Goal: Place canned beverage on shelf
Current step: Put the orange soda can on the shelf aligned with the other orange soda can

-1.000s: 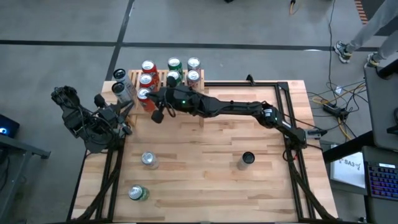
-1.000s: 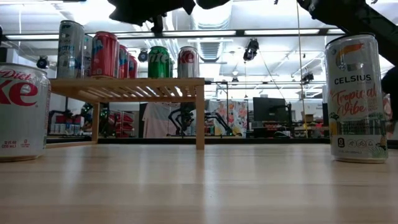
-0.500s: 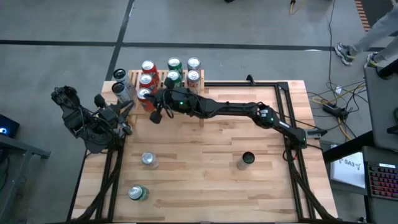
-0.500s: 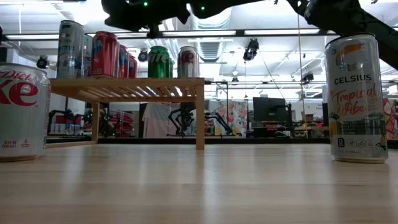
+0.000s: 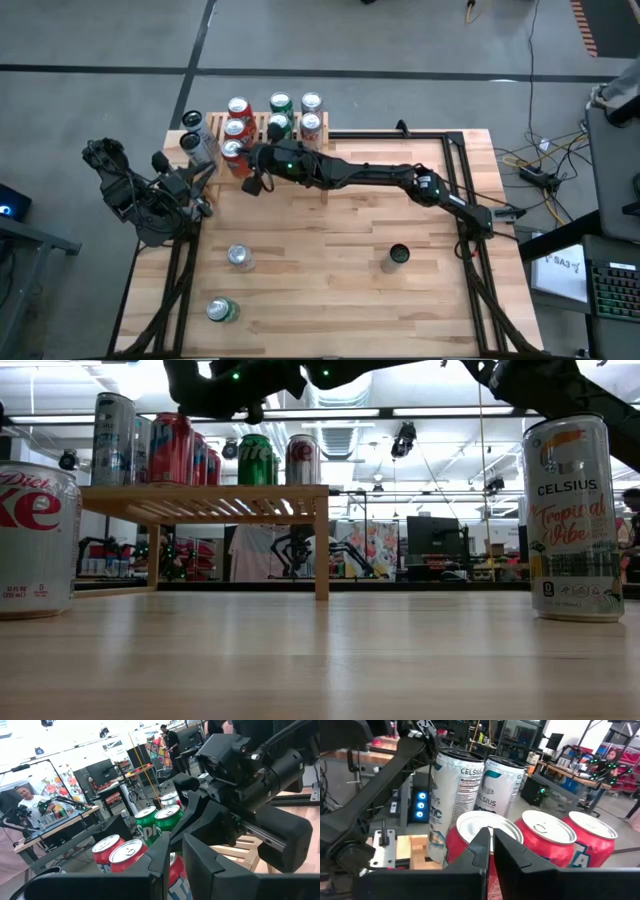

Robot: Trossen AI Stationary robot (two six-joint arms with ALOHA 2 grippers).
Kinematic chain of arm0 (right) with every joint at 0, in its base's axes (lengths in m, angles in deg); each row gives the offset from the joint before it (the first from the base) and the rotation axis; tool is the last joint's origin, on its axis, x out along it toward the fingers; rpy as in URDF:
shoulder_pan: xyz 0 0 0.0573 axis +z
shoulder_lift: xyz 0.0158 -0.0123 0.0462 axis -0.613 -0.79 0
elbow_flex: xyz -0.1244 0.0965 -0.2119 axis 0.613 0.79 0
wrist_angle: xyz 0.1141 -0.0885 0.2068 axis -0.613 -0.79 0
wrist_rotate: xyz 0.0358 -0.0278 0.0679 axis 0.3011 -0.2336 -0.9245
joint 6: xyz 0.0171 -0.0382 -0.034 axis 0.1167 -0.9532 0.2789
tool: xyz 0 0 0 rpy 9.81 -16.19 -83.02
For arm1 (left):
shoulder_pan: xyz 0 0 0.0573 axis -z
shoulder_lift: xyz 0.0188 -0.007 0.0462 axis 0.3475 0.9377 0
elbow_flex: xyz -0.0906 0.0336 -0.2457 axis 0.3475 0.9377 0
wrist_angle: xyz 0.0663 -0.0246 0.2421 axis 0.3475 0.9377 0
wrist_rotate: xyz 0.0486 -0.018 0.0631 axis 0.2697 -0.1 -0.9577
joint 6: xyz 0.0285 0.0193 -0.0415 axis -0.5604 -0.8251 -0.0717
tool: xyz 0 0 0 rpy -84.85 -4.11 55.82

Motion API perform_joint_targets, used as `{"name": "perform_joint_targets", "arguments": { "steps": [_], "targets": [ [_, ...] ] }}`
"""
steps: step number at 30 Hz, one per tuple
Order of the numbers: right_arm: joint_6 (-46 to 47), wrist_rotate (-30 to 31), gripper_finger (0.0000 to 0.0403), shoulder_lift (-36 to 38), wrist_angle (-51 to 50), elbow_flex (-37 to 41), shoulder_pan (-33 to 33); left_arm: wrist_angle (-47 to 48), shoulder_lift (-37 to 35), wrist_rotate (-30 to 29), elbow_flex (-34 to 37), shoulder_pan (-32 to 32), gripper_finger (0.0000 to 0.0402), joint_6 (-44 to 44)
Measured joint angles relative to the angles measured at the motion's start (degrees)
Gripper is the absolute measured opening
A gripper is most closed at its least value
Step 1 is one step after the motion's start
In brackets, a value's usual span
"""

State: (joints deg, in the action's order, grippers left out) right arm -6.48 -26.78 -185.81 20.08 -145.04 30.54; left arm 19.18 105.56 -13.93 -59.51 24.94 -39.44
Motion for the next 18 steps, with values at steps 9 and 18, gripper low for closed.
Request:
{"name": "perform_joint_targets", "arguments": {
  "steps": [9, 18],
  "targets": [
    [-0.59, 0.46, 0.0012, 0.0, -0.67, -1.44, 0.04, 0.0, 0.11, 0.02, 0.02, 0.02, 0.0036, 0.0],
    [2.56, -2.72, 0.0012, 0.0, -0.18, -1.5, 0.09, 0.0, 0.11, 0.04, 0.02, 0.0, 0.0036, 0.0]
  ]
}}
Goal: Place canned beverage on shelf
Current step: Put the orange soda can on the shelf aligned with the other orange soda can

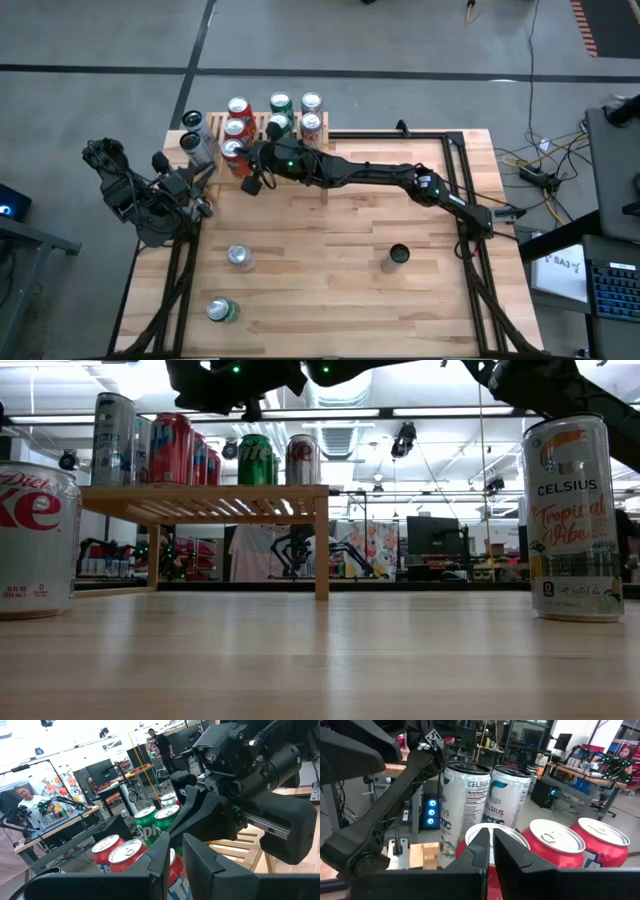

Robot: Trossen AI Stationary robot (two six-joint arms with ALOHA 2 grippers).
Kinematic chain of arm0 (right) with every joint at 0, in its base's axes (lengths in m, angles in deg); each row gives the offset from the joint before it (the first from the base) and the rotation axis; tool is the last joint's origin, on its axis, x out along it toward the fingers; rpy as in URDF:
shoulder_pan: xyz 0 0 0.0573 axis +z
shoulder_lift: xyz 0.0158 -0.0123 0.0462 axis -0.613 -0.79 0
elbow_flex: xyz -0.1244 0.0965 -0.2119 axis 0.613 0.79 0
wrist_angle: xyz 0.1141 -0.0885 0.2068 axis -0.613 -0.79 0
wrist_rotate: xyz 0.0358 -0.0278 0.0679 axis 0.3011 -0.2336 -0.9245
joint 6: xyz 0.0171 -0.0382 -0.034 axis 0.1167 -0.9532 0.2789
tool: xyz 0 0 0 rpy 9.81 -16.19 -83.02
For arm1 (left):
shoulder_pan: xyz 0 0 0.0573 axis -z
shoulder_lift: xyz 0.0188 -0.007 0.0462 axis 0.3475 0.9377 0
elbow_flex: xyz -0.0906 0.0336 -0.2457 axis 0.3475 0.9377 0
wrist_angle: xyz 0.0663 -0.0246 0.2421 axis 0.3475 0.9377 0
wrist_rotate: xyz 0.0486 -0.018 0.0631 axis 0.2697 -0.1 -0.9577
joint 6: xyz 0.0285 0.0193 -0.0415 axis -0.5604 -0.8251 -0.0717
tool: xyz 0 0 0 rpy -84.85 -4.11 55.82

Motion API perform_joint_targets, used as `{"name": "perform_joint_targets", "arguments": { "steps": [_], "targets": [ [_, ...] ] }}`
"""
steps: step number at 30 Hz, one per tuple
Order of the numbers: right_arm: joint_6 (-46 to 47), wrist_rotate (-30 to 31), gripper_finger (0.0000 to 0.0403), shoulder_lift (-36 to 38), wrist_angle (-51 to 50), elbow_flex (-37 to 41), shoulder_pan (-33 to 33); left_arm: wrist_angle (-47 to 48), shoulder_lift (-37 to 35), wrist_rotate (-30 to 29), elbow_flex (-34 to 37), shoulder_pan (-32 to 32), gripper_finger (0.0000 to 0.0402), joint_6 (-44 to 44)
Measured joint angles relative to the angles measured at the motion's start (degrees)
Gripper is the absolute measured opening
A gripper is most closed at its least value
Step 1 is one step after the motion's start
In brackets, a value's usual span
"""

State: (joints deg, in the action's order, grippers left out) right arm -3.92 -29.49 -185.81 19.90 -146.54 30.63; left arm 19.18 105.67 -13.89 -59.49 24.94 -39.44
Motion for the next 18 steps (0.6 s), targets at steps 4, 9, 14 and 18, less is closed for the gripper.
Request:
{"name": "perform_joint_targets", "arguments": {
  "steps": [4, 9, 14, 18],
  "targets": [
    [0.03, -0.01, 0.0012, 0.0, -0.8, 0.0, 0.0, 0.0, 0.0, 0.01, 0.0, 0.02, 0.0036, 0.0],
    [0.33, 0.05, 0.0012, 0.09, -3.37, -0.04, 0.0, 0.0, 0.0, 0.01, 0.0, 0.02, 0.0036, 0.0],
    [-0.14, 0.08, 0.0012, 0.17, -3.83, -0.29, 0.04, 0.0, 0.0, 0.01, -0.02, 0.02, 0.0036, 0.0],
    [-0.51, 0.85, 0.0012, 0.2, -4.24, -0.52, 0.05, -0.02, 0.0, 0.01, 0.0, 0.0, 0.0036, 0.0]
  ]
}}
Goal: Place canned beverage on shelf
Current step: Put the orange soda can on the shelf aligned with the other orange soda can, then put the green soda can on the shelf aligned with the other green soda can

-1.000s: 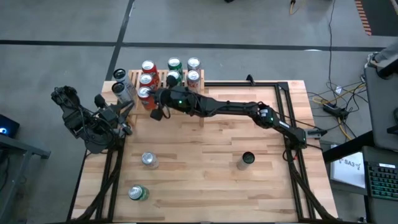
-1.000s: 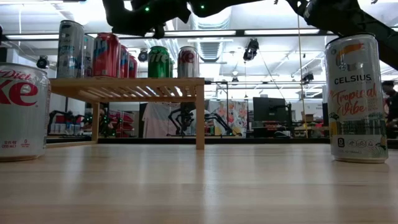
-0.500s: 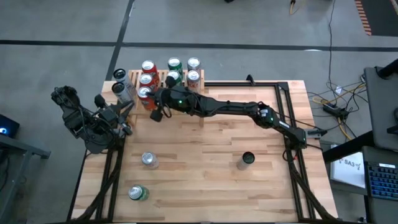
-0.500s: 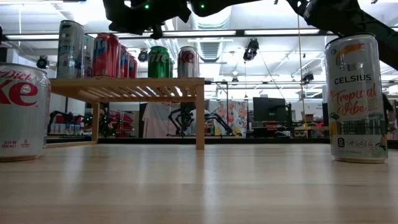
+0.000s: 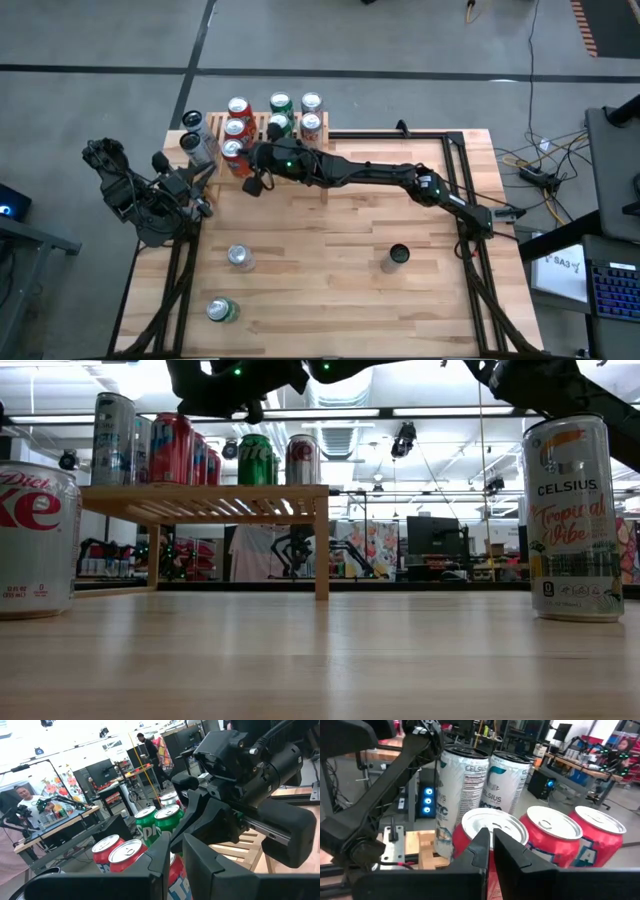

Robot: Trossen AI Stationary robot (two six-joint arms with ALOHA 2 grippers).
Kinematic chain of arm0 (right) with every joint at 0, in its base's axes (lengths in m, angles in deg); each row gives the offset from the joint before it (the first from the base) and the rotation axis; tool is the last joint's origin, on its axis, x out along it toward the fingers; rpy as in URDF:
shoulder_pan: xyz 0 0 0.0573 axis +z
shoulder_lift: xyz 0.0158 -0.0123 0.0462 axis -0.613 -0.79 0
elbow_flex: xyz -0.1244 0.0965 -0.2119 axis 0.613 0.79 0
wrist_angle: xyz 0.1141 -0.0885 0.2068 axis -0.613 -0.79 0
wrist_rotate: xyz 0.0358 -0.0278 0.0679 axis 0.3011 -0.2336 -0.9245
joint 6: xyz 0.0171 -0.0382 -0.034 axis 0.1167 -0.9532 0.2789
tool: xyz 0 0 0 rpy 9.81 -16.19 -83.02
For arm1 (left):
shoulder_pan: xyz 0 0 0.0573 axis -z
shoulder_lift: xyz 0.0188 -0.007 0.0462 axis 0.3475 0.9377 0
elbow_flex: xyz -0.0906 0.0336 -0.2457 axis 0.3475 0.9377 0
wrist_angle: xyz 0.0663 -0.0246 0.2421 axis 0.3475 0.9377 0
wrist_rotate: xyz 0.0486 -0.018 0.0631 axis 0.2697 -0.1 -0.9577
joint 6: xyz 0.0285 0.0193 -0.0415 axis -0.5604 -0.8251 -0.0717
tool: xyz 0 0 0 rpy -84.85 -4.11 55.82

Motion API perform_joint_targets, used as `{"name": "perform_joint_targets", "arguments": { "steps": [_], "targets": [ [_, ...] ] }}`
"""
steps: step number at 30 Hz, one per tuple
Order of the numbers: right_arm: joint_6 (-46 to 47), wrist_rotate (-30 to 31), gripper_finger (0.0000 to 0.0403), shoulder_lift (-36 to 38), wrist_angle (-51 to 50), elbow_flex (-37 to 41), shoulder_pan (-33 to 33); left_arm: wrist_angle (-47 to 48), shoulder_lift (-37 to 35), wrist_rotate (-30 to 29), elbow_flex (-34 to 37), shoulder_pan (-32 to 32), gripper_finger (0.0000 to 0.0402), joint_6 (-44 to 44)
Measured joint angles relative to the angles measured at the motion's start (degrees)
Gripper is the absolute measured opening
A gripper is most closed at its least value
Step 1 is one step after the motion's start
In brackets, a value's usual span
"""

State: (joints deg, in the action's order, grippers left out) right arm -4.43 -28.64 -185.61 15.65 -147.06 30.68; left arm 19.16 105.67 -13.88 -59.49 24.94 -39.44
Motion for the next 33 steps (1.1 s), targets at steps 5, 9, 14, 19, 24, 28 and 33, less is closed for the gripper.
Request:
{"name": "perform_joint_targets", "arguments": {
  "steps": [5, 9, 14, 19, 24, 28, 33],
  "targets": [
    [-0.04, 0.78, 0.0012, 0.47, 1.24, 0.0, 0.22, 0.0, 0.0, 0.02, 0.0, 0.0, 0.0036, 0.0],
    [0.45, 0.42, 0.0012, 0.4, 3.66, -0.07, 0.5, 0.0, 0.0, 0.0, 0.0, 0.02, 0.0036, 0.0],
    [1.1, 0.23, 0.0012, -0.8, 2.72, -0.04, 0.5, -0.02, 0.0, 0.02, 0.0, 0.0, 0.0036, 0.0],
    [0.4, 0.46, 0.0012, -0.42, 0.13, -0.07, 0.5, -0.04, 0.02, 0.02, 0.0, 0.02, 0.0036, 0.0],
    [0.51, 0.79, 0.0012, 0.43, -2.57, -0.07, 0.69, -0.07, 0.02, 0.02, 0.0, 0.02, 0.0036, 0.0],
    [0.01, 0.94, 0.0012, 0.89, -2.57, -0.07, 0.85, -0.04, 0.04, 0.02, 0.0, 0.02, 0.0036, 0.0],
    [0.38, 0.89, 0.0012, 1.67, -1.52, -0.07, 0.87, -0.04, 0.04, 0.02, 0.0, 0.0, 0.0036, 0.0]
  ]
}}
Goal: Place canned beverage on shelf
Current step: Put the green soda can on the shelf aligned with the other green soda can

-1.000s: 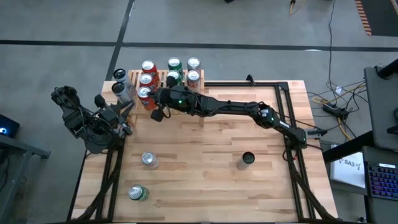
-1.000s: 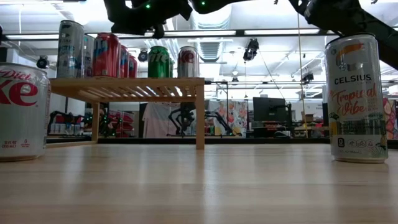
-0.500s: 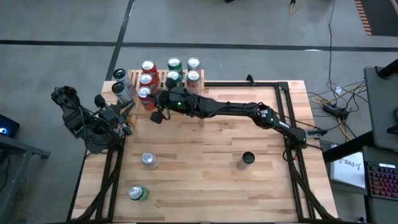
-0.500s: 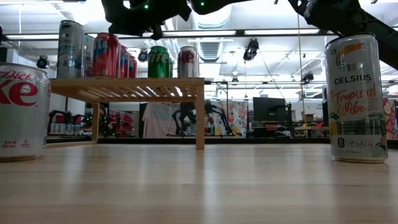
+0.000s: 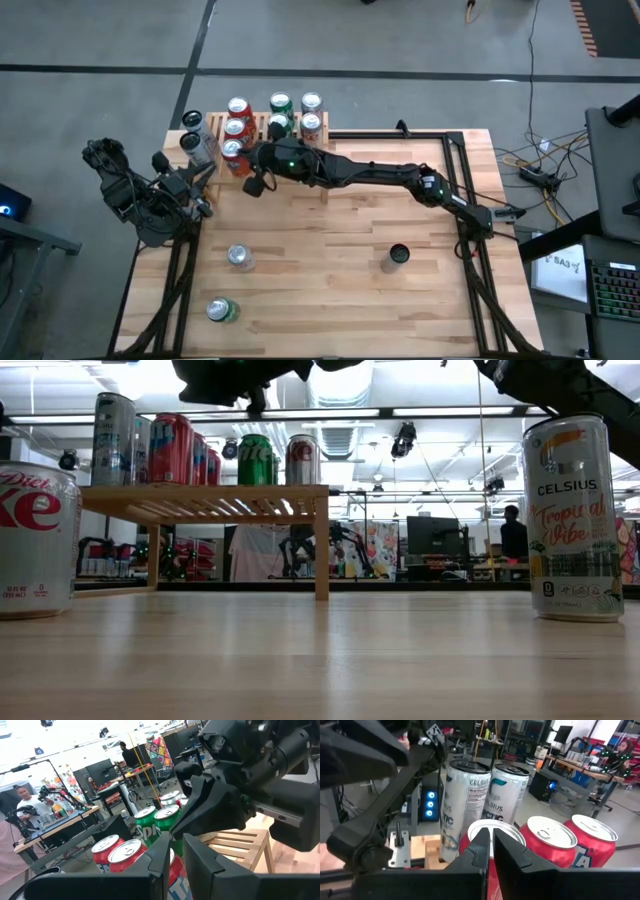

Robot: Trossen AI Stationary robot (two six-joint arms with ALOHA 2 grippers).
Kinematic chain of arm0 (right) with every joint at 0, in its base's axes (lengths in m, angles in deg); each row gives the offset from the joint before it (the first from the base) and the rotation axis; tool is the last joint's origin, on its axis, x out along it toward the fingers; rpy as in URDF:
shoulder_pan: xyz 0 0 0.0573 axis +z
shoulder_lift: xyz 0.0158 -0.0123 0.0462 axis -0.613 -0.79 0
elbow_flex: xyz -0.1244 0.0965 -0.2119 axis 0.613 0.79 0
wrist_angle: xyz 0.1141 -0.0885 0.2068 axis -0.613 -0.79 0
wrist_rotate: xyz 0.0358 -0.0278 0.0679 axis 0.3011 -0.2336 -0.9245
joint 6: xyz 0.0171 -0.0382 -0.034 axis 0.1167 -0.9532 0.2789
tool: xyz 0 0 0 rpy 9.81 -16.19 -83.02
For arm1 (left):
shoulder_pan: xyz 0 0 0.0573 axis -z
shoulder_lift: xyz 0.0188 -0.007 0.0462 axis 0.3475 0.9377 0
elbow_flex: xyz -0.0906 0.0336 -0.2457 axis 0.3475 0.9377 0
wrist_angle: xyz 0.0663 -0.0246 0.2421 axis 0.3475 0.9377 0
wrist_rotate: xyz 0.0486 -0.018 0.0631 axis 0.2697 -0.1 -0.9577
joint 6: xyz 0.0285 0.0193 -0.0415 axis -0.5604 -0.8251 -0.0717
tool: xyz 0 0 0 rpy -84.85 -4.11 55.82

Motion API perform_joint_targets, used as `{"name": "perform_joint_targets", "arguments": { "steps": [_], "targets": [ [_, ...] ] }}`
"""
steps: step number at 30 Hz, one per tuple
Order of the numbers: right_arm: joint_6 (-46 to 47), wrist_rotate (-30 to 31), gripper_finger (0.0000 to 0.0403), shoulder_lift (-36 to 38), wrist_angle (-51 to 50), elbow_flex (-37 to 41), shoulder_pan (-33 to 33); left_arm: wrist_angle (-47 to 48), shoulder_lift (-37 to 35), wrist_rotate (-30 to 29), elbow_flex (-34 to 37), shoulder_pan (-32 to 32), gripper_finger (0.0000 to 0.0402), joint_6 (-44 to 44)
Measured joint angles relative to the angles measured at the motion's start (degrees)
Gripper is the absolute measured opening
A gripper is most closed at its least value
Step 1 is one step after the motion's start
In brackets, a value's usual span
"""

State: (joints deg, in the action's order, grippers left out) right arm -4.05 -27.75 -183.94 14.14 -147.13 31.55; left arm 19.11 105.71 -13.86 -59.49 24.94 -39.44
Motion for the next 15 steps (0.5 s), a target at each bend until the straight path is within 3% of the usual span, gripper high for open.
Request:
{"name": "perform_joint_targets", "arguments": {
  "steps": [7, 15],
  "targets": [
    [0.5, -0.14, 0.0012, 0.05, -0.11, 0.0, 0.11, 0.0, 0.02, 0.0, 0.0, 0.01, 0.0036, 0.0],
    [-0.18, -0.16, 0.0012, 4.83, -8.84, 0.11, 2.25, -0.36, 1.65, 0.69, 0.0, 0.01, 0.0036, 0.01]
  ]
}}
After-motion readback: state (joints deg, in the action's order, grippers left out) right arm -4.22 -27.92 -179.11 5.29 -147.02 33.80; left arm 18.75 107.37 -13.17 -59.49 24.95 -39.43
